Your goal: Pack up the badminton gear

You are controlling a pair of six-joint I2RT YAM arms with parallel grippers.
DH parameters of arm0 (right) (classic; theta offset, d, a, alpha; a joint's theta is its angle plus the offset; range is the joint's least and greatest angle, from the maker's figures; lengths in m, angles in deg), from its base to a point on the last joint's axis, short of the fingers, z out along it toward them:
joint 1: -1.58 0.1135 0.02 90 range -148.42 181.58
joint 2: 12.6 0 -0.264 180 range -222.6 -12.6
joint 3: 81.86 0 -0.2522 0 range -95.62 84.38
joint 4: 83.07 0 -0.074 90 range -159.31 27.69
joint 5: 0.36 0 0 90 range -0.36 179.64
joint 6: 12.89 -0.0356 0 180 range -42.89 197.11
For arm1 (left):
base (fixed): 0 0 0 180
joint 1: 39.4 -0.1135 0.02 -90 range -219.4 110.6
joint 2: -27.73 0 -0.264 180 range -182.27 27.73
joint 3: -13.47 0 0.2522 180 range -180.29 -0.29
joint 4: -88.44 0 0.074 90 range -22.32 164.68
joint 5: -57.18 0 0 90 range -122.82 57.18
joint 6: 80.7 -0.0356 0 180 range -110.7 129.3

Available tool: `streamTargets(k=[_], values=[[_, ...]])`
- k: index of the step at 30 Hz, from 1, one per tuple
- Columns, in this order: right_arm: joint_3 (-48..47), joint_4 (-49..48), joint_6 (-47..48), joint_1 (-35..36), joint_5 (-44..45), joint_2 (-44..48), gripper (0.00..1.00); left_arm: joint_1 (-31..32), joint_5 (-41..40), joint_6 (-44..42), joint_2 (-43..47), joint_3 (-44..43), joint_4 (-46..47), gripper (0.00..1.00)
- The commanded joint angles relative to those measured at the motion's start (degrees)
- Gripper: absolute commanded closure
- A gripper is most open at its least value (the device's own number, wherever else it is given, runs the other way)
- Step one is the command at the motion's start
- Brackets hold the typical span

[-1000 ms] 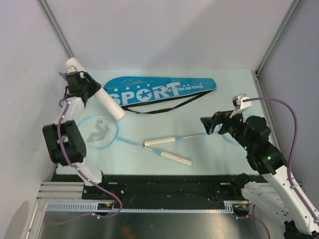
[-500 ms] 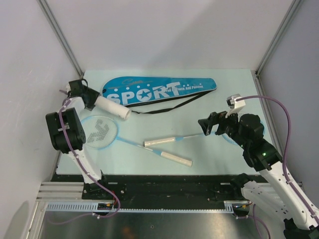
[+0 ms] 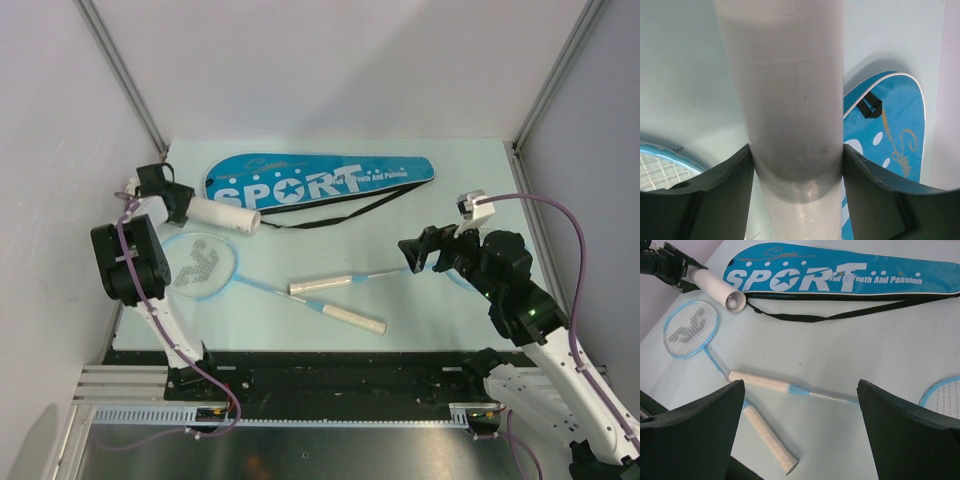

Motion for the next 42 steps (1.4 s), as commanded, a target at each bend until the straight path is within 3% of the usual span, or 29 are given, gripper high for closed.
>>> streamTargets(k=[1,4,5,6,12,18,24,28,30,35,42], values=[[-0.2,-2.0,-0.7,0.0,-0.5,-0.2,0.00,-0.2,-1.4,0.0,0.4,1.3,0.3,0.30],[-0.3,-2.3,-1.2,0.3,-0.7,-0.4,0.00,-0.4,-1.6,-1.7,-0.1,0.8,0.1,0.18],[-0.3,-2.3,-1.5,0.4,-0.7,-0.6,0.00,-0.3,-1.6,-2.1,-0.1,0.6,0.0,0.05],[-0.3,-2.3,-1.6,0.4,-0.6,-0.9,0.00,-0.4,-1.2,-2.3,-0.1,0.1,-0.1,0.01],[0.2,-1.9,-4.8,2.2,1.1,-3.7,0.00,-0.1,-0.7,-3.8,3.7,1.1,-0.9,0.00],[0.1,-4.7,-8.6,4.0,0.7,-14.4,0.00,-0.1,-0.2,-3.2,13.4,6.8,-1.2,0.00],[0.6,-21.0,-21.2,3.5,5.7,-30.7,0.00,0.2,2.4,-4.1,25.3,12.7,-1.4,0.00],[-0.6,-41.2,-34.0,0.3,3.8,-44.8,0.00,5.2,4.0,-6.4,31.7,15.0,-1.4,0.00],[-2.6,-46.2,-42.1,-1.3,3.5,-53.4,0.01,8.2,4.0,-7.4,34.2,17.0,-1.2,0.00],[-13.3,-56.0,-56.1,-2.0,4.4,-68.8,0.21,19.0,4.8,-13.2,42.0,21.2,-0.4,0.01],[-25.0,-57.0,-67.1,-2.0,5.4,-86.4,0.32,23.6,6.9,-18.5,55.6,27.1,-0.3,0.01]])
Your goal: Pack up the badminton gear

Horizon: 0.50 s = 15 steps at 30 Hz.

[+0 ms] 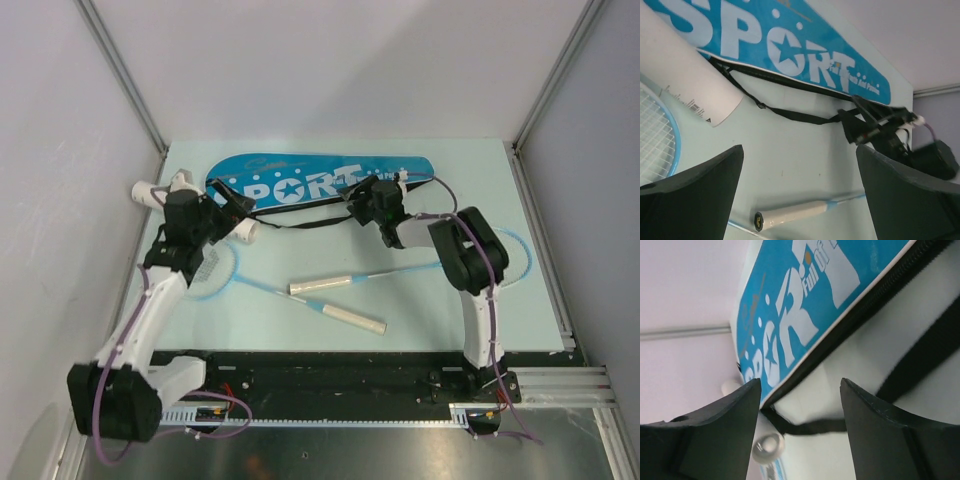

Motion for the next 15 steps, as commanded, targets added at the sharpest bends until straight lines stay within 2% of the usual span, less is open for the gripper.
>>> streamTargets(k=[1,2,5,10,12,13,14,15], values=[[-6.9,-5.2,-11.0,0.0,2.6,-7.6,0.32,0.9,1.7,-6.0,9.2,2.2,1.4,0.01],[-7.4,-5.3,-12.0,0.0,2.8,-8.6,0.35,1.0,1.9,-6.5,10.6,3.2,1.4,0.01],[-9.4,-4.3,-13.8,0.3,4.8,-10.8,0.36,1.1,3.6,-6.6,14.3,4.6,1.4,0.01],[-13.4,-3.5,-14.7,-0.3,6.3,-14.5,0.39,1.4,7.5,-4.9,14.6,6.2,1.4,0.04],[-15.3,-2.3,-16.1,-0.7,7.1,-15.8,0.45,1.5,7.4,-5.0,14.7,6.4,1.4,0.05],[-15.6,-2.3,-16.6,-0.7,7.4,-16.1,0.51,1.7,7.3,-5.1,14.9,6.4,1.4,0.05],[-16.0,-2.0,-18.0,-0.8,7.8,-16.2,0.61,1.9,7.3,-5.0,14.7,6.4,1.4,0.05],[-16.1,-1.8,-18.4,-0.9,8.8,-16.1,0.64,2.4,7.0,-5.0,14.7,6.3,1.5,0.05]])
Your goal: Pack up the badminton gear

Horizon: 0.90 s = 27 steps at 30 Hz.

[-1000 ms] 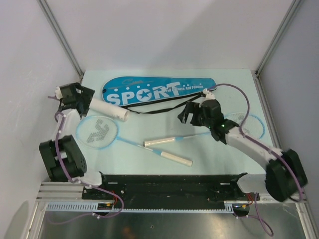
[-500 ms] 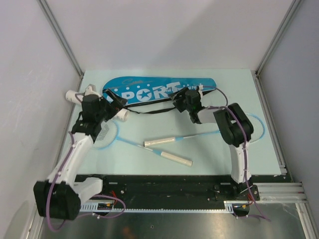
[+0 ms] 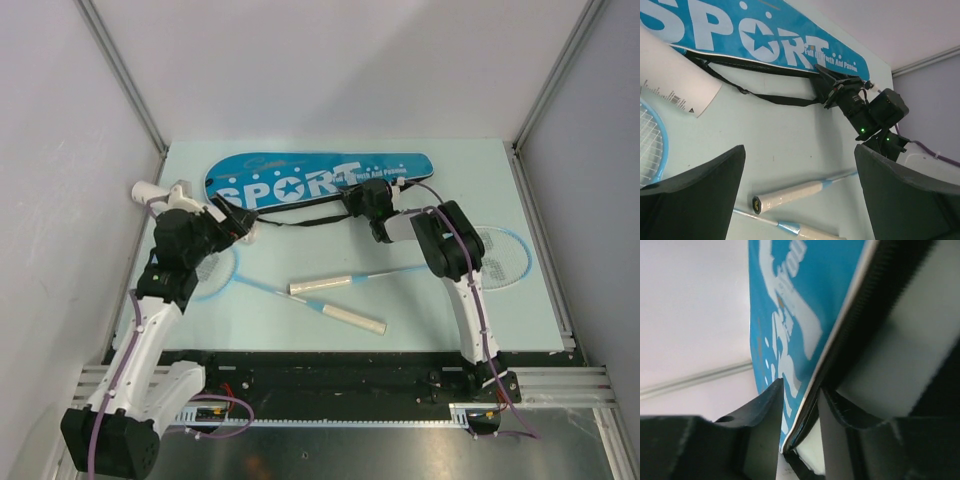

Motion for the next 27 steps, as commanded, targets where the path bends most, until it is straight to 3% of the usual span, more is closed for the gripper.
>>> streamTargets(k=[1,3,5,13,18,22,25,27], values=[[-2.5,0.6,-4.2,-0.7,5.2,-0.8,0.71,1.5,1.1,-0.6,-0.3,-0.1,1.4,0.05],[-2.5,-0.6,-4.4,-1.7,6.4,0.5,0.81,3.1,0.3,-0.8,-1.1,-0.1,1.5,0.06],[-2.6,-1.3,-4.3,-3.4,7.4,1.8,1.00,4.2,0.0,-0.6,-3.0,-0.2,2.2,0.06],[0.5,-2.7,-8.7,-9.5,9.8,12.0,1.00,9.6,0.0,2.6,-9.5,1.4,10.5,0.08],[3.8,10.4,-18.1,-10.7,9.8,20.2,1.00,13.6,3.2,9.9,-19.4,5.1,27.2,0.01],[4.6,19.4,-21.9,-11.3,9.5,26.1,1.00,18.4,-1.7,10.2,-28.9,1.9,35.5,0.01],[4.7,22.9,-23.2,-12.2,6.8,27.7,1.00,21.7,-3.3,10.7,-34.9,-1.9,40.3,0.04],[4.7,24.7,-23.6,-12.5,6.2,28.5,1.00,23.2,-2.3,12.9,-38.0,-4.7,43.7,0.12]])
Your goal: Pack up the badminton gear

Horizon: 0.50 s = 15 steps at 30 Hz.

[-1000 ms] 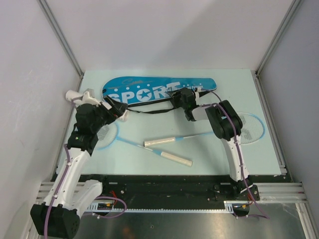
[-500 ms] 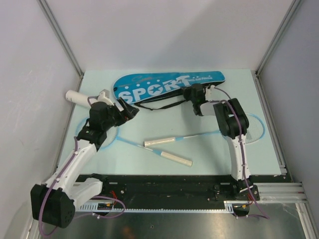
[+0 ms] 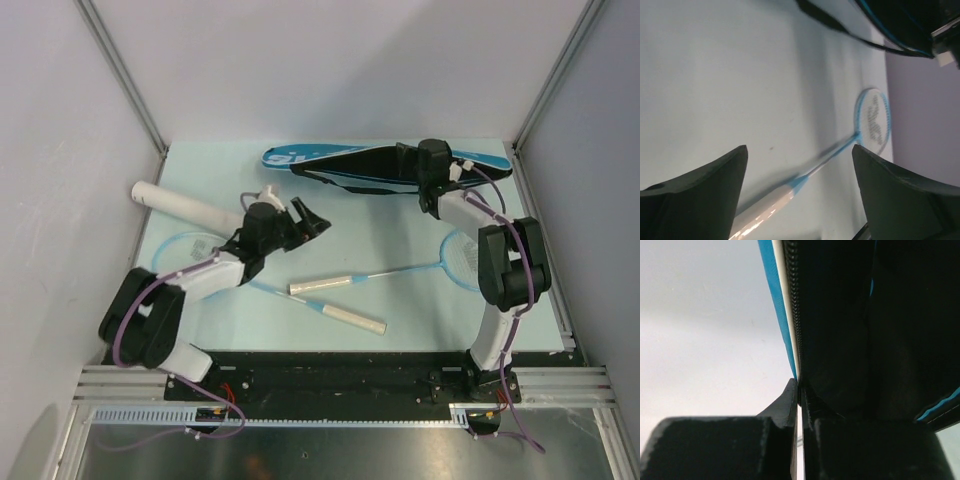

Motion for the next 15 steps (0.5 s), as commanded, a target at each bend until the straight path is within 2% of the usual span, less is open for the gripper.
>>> streamTargets(k=[1,4,5,9,15], values=[[0.6,6.3,-5.0,-0.7,-1.6,2.6,1.00,3.3,-0.4,4.4,-6.8,-8.6,14.1,0.13],[2.9,3.5,-8.0,-0.9,-3.2,3.1,1.00,4.3,-1.0,4.8,-11.4,-12.8,15.4,0.07],[3.3,3.5,-8.0,-0.8,-2.9,3.3,1.00,4.2,-1.0,5.3,-14.9,-13.8,15.5,0.00],[4.5,3.8,-9.7,-0.3,-2.0,5.1,1.00,4.4,-0.9,8.0,-22.9,-18.9,16.7,0.00],[4.9,3.4,-11.2,-0.4,-1.8,5.8,1.00,5.3,-6.7,10.1,-25.5,-20.0,16.6,0.04]])
